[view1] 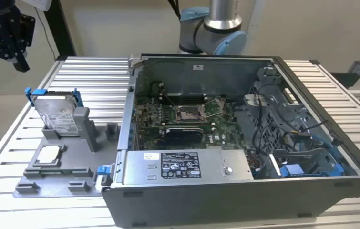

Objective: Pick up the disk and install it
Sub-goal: 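Pick up the disk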

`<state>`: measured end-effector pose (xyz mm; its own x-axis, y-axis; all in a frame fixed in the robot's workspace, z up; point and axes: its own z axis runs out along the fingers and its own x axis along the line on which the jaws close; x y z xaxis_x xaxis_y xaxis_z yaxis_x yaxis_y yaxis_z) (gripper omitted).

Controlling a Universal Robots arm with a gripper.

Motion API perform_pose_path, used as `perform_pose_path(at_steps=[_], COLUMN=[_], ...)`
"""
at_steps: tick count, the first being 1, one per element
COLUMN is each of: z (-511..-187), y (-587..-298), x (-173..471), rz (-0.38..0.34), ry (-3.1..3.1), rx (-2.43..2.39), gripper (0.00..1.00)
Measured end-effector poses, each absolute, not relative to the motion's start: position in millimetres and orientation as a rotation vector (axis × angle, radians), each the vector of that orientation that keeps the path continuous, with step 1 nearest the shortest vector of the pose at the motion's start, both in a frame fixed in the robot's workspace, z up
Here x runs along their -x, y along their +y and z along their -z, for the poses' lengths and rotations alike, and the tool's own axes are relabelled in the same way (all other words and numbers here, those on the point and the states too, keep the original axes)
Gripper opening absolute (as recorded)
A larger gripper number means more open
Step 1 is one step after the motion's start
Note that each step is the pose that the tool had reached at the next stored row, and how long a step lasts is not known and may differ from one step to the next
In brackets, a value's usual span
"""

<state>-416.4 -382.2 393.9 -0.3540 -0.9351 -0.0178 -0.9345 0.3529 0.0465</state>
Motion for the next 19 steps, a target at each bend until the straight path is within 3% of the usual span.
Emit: perform_pose_path(at_steps=[19], z=[-393.5], y=[-382.2], x=[416.4], rz=[0.056], ry=[-2.244], rx=[-2.192], gripper=[0.00])
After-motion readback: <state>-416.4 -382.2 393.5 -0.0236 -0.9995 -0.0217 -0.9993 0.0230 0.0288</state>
